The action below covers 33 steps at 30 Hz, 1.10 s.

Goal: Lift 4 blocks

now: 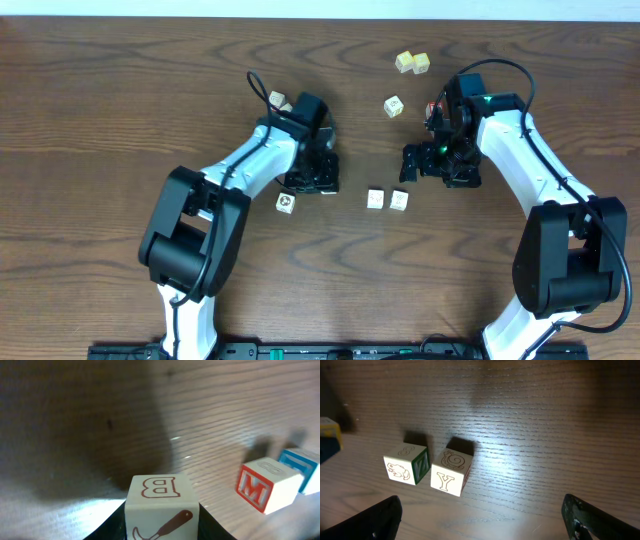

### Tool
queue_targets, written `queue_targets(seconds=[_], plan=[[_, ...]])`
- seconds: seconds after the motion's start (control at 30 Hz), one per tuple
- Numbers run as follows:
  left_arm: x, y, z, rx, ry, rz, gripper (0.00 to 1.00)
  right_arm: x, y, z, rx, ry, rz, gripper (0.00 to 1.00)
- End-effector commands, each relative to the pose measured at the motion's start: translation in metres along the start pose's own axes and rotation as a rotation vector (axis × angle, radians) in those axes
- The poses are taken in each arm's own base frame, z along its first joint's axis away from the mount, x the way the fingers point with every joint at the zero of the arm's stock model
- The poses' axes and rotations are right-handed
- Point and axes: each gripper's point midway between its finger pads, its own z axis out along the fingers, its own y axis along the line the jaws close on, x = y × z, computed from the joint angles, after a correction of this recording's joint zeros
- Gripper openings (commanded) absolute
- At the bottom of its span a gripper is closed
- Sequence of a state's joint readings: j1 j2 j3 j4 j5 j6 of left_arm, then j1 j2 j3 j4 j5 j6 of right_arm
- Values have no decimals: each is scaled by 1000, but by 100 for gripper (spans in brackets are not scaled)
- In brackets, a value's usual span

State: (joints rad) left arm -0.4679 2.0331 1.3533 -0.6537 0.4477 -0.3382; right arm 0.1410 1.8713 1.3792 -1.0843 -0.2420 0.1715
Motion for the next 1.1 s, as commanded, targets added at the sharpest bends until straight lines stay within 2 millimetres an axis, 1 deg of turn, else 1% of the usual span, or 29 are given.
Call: queue_targets(seconds=[0.0, 0.07, 0.2, 0.23, 0.33, 0.43, 0.53, 0.57, 0.6, 0.63, 0.7, 0.77, 0.8, 0.93, 1.03, 1.07], plan=[[10, 14, 11, -185, -30, -132, 34, -2, 5, 0, 5, -5, -30, 99], [15, 6, 15, -209, -39, -112, 34, -2, 5, 0, 5, -5, -30, 99], [20, -3, 21, -264, -62, -60, 34, -1, 5, 0, 5, -3, -29, 99], [24, -9, 24, -262, -61, -50, 34, -1, 5, 0, 5, -1, -29, 99], [26, -18, 27, -252, -71, -46, 34, -1, 5, 0, 5, -1, -29, 99], [20, -13, 25, -282, -104, -60, 34, 0, 5, 0, 6, 2, -28, 99], [21, -14, 26, -283, -109, -87, 34, 0, 5, 0, 6, 3, -28, 99], [22, -14, 26, -282, -107, -84, 38, 0, 5, 0, 6, 3, -28, 99], [22, -15, 26, -282, -107, -84, 45, 0, 5, 0, 6, 3, -28, 99], [22, -15, 26, -282, -107, -84, 49, 0, 5, 0, 6, 3, -28, 99], [21, -15, 26, -281, -108, -84, 53, 0, 5, 0, 6, 3, -28, 99], [21, -14, 24, -284, -104, -81, 56, 0, 5, 0, 6, 3, -28, 99], [20, -14, 20, -287, -102, -86, 57, 0, 5, 0, 7, 4, -28, 99], [14, -19, 1, -274, -123, -98, 57, 0, 5, 0, 6, 3, -28, 99], [6, -24, -23, -240, -176, -105, 58, 0, 5, 0, 6, 3, -28, 99], [3, -27, -35, -224, -201, -107, 59, 0, 5, 0, 6, 3, -28, 99]])
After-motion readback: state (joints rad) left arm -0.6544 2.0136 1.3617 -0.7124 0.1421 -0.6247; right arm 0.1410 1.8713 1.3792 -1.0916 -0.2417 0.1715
